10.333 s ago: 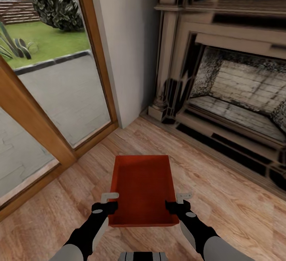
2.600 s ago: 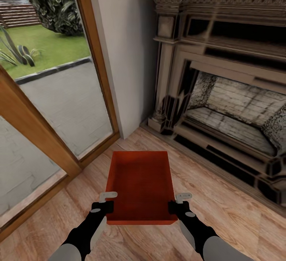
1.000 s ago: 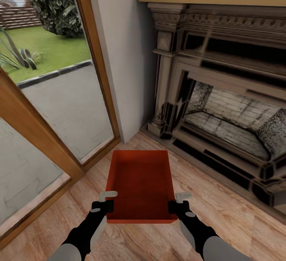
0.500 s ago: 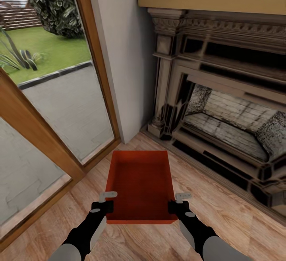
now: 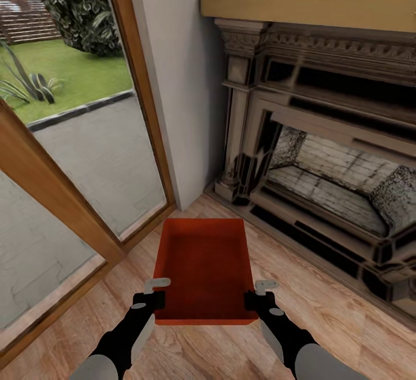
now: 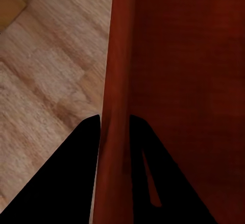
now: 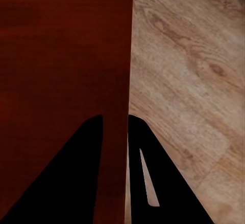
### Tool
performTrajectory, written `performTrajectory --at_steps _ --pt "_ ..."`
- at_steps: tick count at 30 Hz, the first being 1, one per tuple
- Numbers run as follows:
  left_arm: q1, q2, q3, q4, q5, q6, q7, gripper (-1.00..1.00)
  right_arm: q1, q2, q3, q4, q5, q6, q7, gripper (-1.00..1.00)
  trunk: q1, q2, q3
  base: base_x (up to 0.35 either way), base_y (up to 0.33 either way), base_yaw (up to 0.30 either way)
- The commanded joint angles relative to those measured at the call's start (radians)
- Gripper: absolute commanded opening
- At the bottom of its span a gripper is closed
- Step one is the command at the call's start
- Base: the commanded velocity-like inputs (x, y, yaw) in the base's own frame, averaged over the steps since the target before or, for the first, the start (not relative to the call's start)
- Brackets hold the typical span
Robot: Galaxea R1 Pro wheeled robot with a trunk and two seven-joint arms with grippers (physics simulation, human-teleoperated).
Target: Move the two storage containers from the living room to the garage. In the garage, place one container on the floor and stack the other container on top of it (either order is fine).
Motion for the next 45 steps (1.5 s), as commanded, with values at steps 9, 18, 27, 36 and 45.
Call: performTrajectory --at_steps 9,18,27,36,45 --pt "-0.001 0.001 0.001 -0.007 -0.013 0.008 0.016 -1.00 0.000 -0.006 0.010 0.001 -0.008 -0.001 -0.043 -1.00 -0.031 0.056 0.025 0.000 0.000 0.000" --pt "-0.001 0.000 0.002 -0.010 -0.012 0.008 0.016 -1.00 -0.001 -0.005 0.010 0.007 -0.010 -0.006 -0.043 -1.00 -0.031 0.056 0.025 0.000 0.000 0.000" --pt "-0.001 0.000 0.003 -0.031 -0.011 0.007 0.018 -1.00 -0.005 0.000 0.011 0.007 -0.014 -0.005 -0.085 -1.00 -0.031 0.056 0.029 0.000 0.000 0.000" --pt "-0.001 0.001 0.003 -0.034 -0.011 0.007 0.018 -1.00 -0.006 0.001 0.011 0.007 -0.010 -0.004 -0.102 -1.00 -0.031 0.056 0.043 0.000 0.000 0.000" --pt "-0.001 0.001 0.003 -0.034 -0.012 0.007 0.018 -1.00 -0.006 0.001 0.011 0.007 -0.010 -0.005 -0.099 -1.00 -0.031 0.056 0.057 0.000 0.000 0.000"
